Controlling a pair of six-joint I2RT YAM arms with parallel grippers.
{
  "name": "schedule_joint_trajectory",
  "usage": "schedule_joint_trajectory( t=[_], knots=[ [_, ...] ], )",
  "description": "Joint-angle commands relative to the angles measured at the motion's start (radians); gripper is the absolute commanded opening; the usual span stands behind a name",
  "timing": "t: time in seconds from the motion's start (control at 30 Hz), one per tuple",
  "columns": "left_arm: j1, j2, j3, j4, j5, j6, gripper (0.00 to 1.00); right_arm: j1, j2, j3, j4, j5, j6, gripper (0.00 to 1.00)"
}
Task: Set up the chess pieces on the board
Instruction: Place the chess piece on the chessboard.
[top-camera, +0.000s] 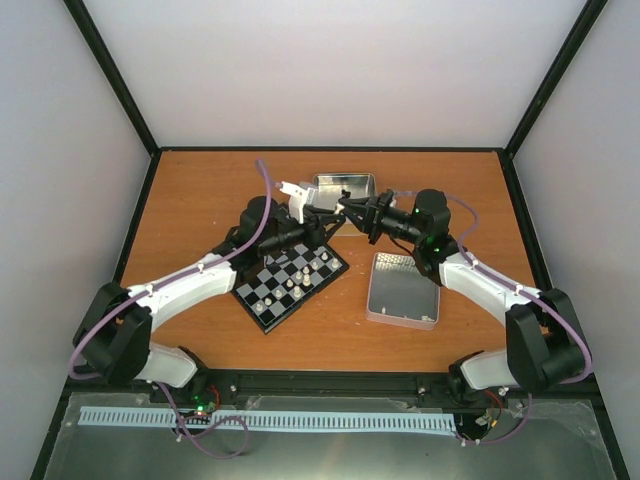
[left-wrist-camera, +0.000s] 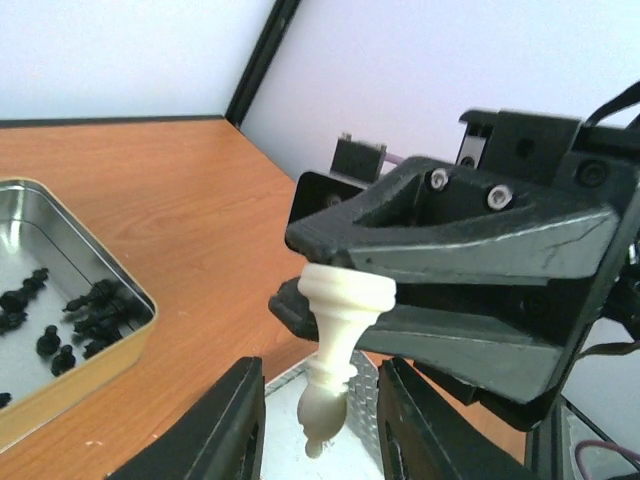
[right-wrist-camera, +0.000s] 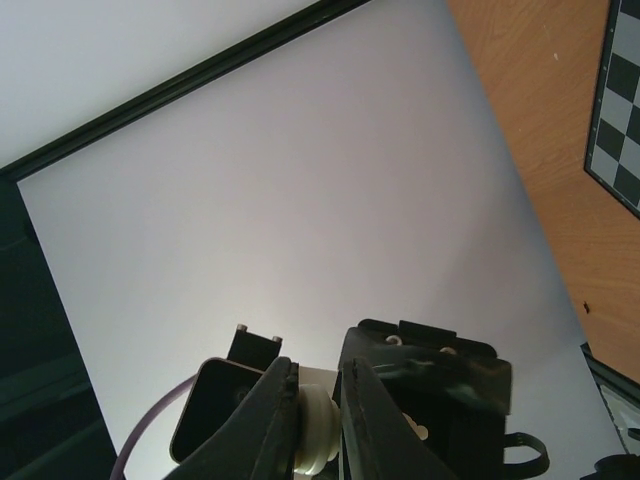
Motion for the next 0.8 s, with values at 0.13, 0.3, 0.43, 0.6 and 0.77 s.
schedule_joint_trajectory(
  t=[0.13, 0.3, 0.43, 0.6, 0.77],
  knots=[
    [-0.009, -0.055, -0.001, 0.027, -0.046, 0.042, 0.28, 0.007, -0.021, -0.024, 0.033, -0.005, 0.016, 0.14],
    [-0.009, -0.057, -0.016, 0.026, -0.033, 0.041, 0.17, 0.007, -0.024, -0.03, 0.035, -0.003, 0.014, 0.14],
    [-0.009, -0.06, -0.022, 0.023, -0.027, 0.041, 0.11, 0.007, -0.026, -0.034, 0.04, 0.0, 0.016, 0.14],
    [-0.009, -0.056, -0.022, 0.009, -0.031, 0.04, 0.18, 0.009, -0.025, -0.037, 0.055, 0.002, 0.026, 0.14],
    [-0.008, -0.05, -0.026, -0.001, -0.021, 0.039, 0.24, 0.009, -0.021, -0.04, 0.072, 0.002, 0.039, 0.14]
  ],
)
